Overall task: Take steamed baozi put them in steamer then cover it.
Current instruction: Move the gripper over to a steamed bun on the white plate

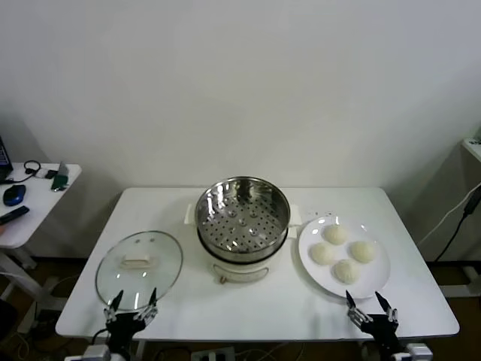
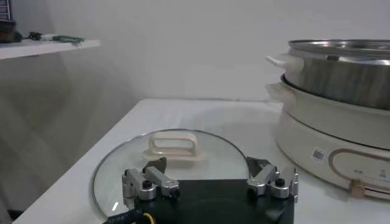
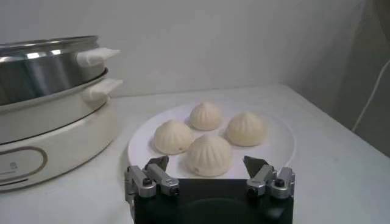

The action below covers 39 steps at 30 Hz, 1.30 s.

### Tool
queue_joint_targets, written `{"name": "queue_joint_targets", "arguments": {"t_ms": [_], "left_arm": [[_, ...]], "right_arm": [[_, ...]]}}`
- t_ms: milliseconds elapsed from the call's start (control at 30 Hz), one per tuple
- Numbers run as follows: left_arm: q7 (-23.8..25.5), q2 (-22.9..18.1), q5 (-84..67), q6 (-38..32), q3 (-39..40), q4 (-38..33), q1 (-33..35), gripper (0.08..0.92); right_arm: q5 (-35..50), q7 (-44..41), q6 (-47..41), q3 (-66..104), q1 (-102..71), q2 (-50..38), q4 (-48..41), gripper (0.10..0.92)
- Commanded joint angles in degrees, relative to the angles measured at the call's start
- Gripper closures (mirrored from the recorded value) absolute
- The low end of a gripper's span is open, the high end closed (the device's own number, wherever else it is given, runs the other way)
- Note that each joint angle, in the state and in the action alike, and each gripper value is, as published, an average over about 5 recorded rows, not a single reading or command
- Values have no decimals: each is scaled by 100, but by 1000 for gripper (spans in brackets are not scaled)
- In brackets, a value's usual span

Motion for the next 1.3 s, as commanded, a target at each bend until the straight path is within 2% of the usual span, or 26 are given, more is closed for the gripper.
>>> {"name": "queue_joint_targets", "arguments": {"t_ms": [33, 200, 367, 600, 767, 900, 1033, 1167, 1300], "left_arm": [[3, 3, -7, 7, 6, -23, 2, 177], [5, 8, -22, 15, 33, -38, -44, 177], [6, 6, -27, 5, 76, -30, -78, 177], [9, 14, -38, -43, 91, -23, -60, 177], [9, 7, -43, -61, 93, -30, -37, 177], [11, 7, -34, -63, 102, -42, -20, 177], [10, 3, -25, -80, 107, -24, -6, 177], [7, -9, -14, -100, 116, 17, 3, 177], [6, -36, -7, -128, 110, 24, 26, 177]], "right_arm": [[-84, 11, -509, 113, 357, -277, 112, 203], [-163, 96, -1060, -46, 1535, -1146, -265, 203], [-214, -242, -1575, -825, 3224, -2237, -1131, 203], [-936, -1729, -1606, -2958, 5400, -3465, -2393, 203], [-1849, -3516, -943, -4841, 7142, -3930, -3259, 203], [-2409, -5157, 150, -6582, 8897, -4006, -4050, 203], [-2504, -6486, 1234, -8455, 10575, -3644, -4938, 203], [-2159, -7043, 1422, -9764, 11654, -2987, -5672, 203], [-1849, -7232, 1403, -10561, 11995, -2398, -6109, 203]]}}
